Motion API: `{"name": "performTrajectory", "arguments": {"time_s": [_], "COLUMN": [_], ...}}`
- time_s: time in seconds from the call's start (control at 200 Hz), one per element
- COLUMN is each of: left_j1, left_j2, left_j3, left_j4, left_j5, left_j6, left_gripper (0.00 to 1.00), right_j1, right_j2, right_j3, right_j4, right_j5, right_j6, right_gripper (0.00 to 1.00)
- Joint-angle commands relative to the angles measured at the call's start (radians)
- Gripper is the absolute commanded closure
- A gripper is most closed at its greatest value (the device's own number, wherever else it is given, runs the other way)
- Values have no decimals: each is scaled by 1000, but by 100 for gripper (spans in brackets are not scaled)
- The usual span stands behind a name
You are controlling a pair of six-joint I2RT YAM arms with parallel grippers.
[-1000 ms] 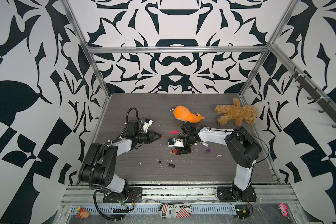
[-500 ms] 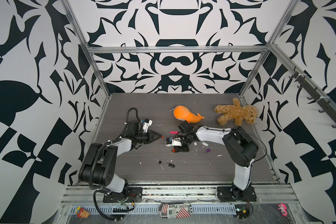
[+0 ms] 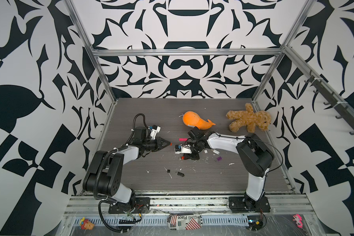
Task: Close the usb drive cover
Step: Pick up the USB drive from the center of the board, then close the cover of the USB drive.
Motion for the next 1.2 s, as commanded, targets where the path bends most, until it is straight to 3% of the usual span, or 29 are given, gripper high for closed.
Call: {"name": "performTrajectory", "arguments": {"time_s": [0.0, 0.23, 1.195], "left_j1": [-24, -49, -78], "left_j2": [-15, -31, -31], "left_j3": [21, -5, -19], "left_j4": [17, 79, 84], "left_j5": [-6, -28, -94], "left_j6": [-17, -54, -65], "left_gripper": [87, 87, 87], "right_j1": [-15, -18, -18], "right_j2": [-87, -121, -151], "right_j3": [-33, -117, -178], "right_j4": [144, 403, 596], "right_j5": [-20, 0, -16], "right_j6": [86, 220, 343], "right_gripper": [88, 89, 89]}}
